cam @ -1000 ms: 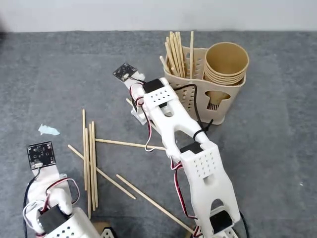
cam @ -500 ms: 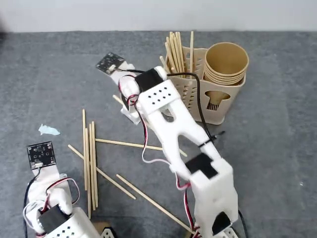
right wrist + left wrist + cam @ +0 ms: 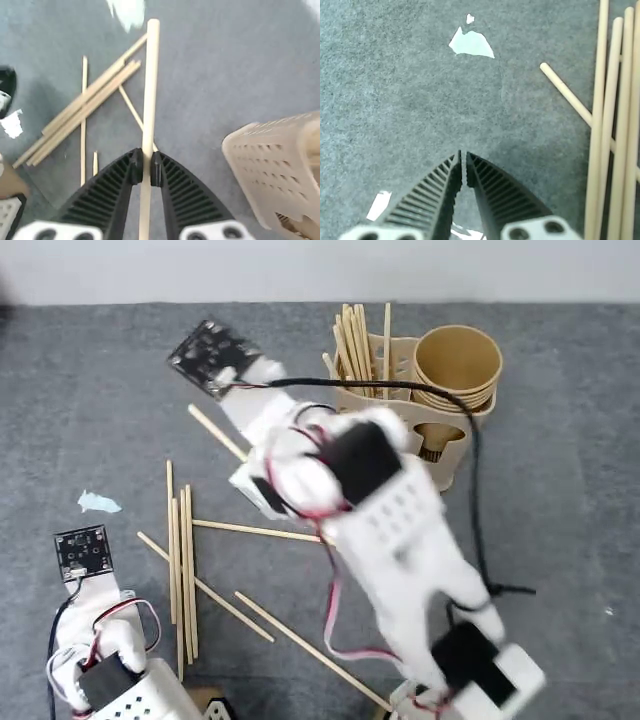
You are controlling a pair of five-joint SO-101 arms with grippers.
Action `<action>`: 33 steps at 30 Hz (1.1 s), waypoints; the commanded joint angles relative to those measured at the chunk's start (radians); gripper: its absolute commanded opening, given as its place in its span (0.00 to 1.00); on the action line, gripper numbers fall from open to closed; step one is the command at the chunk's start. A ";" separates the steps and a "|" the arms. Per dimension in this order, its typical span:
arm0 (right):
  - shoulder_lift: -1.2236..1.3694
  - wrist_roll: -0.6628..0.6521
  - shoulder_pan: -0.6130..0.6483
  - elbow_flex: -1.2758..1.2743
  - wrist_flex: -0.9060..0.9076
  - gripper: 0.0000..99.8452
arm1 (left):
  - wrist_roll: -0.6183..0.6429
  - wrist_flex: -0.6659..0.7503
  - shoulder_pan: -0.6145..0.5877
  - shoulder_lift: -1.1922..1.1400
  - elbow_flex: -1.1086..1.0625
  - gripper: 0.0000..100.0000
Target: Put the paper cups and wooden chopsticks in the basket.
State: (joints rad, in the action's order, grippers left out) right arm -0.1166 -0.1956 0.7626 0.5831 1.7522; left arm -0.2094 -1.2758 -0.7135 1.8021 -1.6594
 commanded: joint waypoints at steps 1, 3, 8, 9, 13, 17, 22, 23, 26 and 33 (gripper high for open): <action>-0.180 0.011 0.005 -0.091 0.045 0.01 | 0.008 0.023 0.002 0.015 0.005 0.02; -0.263 0.011 0.002 -0.169 0.041 0.01 | 0.008 0.023 0.002 0.015 0.005 0.02; -0.412 0.006 -0.076 -0.219 -0.047 0.01 | 0.008 0.023 0.002 0.015 0.005 0.02; -0.430 0.006 -0.102 -0.219 -0.082 0.01 | 0.008 0.023 0.002 0.015 0.005 0.02; -0.478 0.012 -0.231 -0.222 -0.229 0.01 | 0.008 0.023 0.002 0.015 0.005 0.02; -0.486 0.038 -0.321 -0.222 -0.374 0.01 | 0.008 0.023 0.002 0.015 0.005 0.02; -0.492 0.129 -0.380 -0.269 -0.568 0.01 | 0.008 0.023 0.002 0.015 0.005 0.02; -0.495 0.137 -0.386 -0.307 -0.621 0.01 | 0.008 0.023 0.002 0.015 0.005 0.02; -0.506 0.140 -0.407 -0.446 -0.806 0.01 | 0.008 0.023 0.002 0.015 0.005 0.02; -0.570 0.132 -0.476 -0.885 -1.443 0.01 | 0.008 0.023 0.002 0.015 0.005 0.02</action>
State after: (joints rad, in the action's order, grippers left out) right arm -0.6429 -0.0667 0.3130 -0.1703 0.5923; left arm -0.2094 -1.2758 -0.7135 1.8021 -1.6594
